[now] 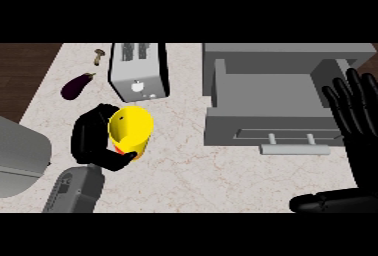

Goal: Pick up the cup, place it into the drawer and close the drawer

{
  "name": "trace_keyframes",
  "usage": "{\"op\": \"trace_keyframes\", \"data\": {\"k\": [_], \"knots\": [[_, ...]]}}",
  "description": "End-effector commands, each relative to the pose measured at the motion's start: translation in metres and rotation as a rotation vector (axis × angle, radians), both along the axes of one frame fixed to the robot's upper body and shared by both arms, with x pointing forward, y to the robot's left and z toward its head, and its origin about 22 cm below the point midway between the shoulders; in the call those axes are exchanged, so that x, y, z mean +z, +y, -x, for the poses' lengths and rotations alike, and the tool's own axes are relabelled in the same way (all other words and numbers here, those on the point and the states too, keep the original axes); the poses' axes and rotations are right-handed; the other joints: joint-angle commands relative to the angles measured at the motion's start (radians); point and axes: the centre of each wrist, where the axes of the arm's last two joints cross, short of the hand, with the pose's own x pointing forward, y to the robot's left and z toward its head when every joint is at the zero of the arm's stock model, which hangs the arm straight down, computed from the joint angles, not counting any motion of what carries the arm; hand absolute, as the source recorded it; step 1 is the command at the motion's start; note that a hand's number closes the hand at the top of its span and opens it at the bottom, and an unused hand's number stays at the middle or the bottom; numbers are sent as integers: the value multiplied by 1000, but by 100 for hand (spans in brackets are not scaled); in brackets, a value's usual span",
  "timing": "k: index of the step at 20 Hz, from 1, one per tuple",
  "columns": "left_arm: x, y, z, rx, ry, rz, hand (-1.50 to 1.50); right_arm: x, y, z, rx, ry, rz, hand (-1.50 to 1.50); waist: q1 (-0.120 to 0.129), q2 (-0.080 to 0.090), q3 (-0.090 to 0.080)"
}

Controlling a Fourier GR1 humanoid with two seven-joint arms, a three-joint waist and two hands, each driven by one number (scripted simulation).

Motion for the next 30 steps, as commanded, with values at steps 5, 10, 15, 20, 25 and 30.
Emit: {"op": "trace_keyframes", "data": {"k": [5, 10, 15, 20, 25, 30], "knots": [[81, -54, -24, -52, -35, 20, 150, 9, 1, -8, 8, -4, 8, -150, -8, 3, -1], [106, -59, -27, -51, -48, -35, 150, -10, -4, -5, -9, -14, 12, -150, -8, 3, -1], [161, -103, -49, -45, -42, -55, 150, 4, 0, 6, -21, -12, -2, -150, -13, 3, -1], [197, -112, -68, -56, -58, -90, 150, -10, -8, -10, -9, -3, 20, -150, -11, 4, 0], [197, -142, -98, -73, -23, -126, 150, 0, 5, -7, 4, -8, 15, -150, -20, 6, -1], [195, -164, -107, -75, 20, -179, 150, -14, 1, 6, -2, -1, 2, -150, -30, 7, -1]]}}
